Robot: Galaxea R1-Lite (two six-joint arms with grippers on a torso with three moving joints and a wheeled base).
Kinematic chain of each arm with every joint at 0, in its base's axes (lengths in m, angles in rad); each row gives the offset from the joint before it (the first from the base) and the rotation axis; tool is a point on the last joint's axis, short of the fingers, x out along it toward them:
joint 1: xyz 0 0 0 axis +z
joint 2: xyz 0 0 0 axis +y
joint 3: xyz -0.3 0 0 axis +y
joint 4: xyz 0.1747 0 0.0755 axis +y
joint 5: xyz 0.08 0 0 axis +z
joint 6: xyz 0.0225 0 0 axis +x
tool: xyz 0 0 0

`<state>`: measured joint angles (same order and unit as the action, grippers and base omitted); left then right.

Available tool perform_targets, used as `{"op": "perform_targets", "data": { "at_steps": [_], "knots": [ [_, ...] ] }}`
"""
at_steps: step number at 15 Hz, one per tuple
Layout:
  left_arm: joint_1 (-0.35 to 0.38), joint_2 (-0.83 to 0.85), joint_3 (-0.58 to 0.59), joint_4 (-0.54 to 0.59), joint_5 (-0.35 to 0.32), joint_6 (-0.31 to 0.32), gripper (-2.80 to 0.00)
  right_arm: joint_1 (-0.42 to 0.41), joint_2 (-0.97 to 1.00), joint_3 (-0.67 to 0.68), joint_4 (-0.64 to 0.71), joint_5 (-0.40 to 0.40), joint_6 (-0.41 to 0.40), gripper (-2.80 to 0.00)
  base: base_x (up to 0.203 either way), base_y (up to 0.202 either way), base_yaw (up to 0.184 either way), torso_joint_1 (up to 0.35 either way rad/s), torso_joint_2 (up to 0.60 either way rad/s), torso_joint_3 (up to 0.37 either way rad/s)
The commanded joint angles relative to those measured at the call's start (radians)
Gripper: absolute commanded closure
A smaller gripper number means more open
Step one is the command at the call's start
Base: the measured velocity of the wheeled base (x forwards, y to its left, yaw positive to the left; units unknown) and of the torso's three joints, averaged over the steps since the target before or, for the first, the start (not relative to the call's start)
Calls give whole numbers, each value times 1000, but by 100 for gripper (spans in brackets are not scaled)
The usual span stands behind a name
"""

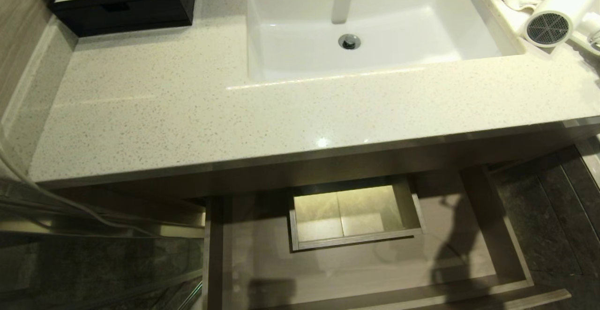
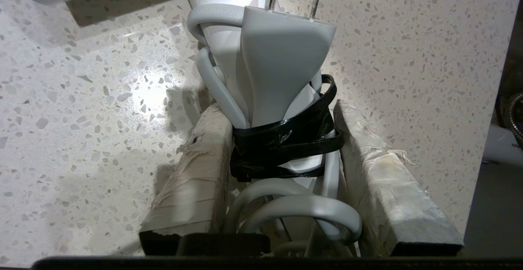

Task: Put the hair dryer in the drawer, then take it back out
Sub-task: Place it on the countertop

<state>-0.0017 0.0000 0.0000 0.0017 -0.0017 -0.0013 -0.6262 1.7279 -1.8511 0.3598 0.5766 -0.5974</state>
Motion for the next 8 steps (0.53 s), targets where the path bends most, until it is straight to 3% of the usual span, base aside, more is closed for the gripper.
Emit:
{"op": "perform_targets", "data": {
  "at_steps": [1, 3, 4, 8],
  "knots": [
    [0, 0, 0, 0, 0, 0, 0, 0, 25, -8, 2, 3, -5, 0, 0, 0, 0, 0, 0, 0],
    [0, 0, 0, 0, 0, 0, 0, 0, 37, -20, 1, 3, -7, 0, 0, 0, 0, 0, 0, 0],
    [0, 0, 0, 0, 0, 0, 0, 0, 42, -32, 1, 3, -9, -280, 0, 0, 0, 0, 0, 0],
    [0, 0, 0, 0, 0, 0, 0, -1, 37, -31, -65, 3, -24, -280, 0, 0, 0, 0, 0, 0]
  ]
}}
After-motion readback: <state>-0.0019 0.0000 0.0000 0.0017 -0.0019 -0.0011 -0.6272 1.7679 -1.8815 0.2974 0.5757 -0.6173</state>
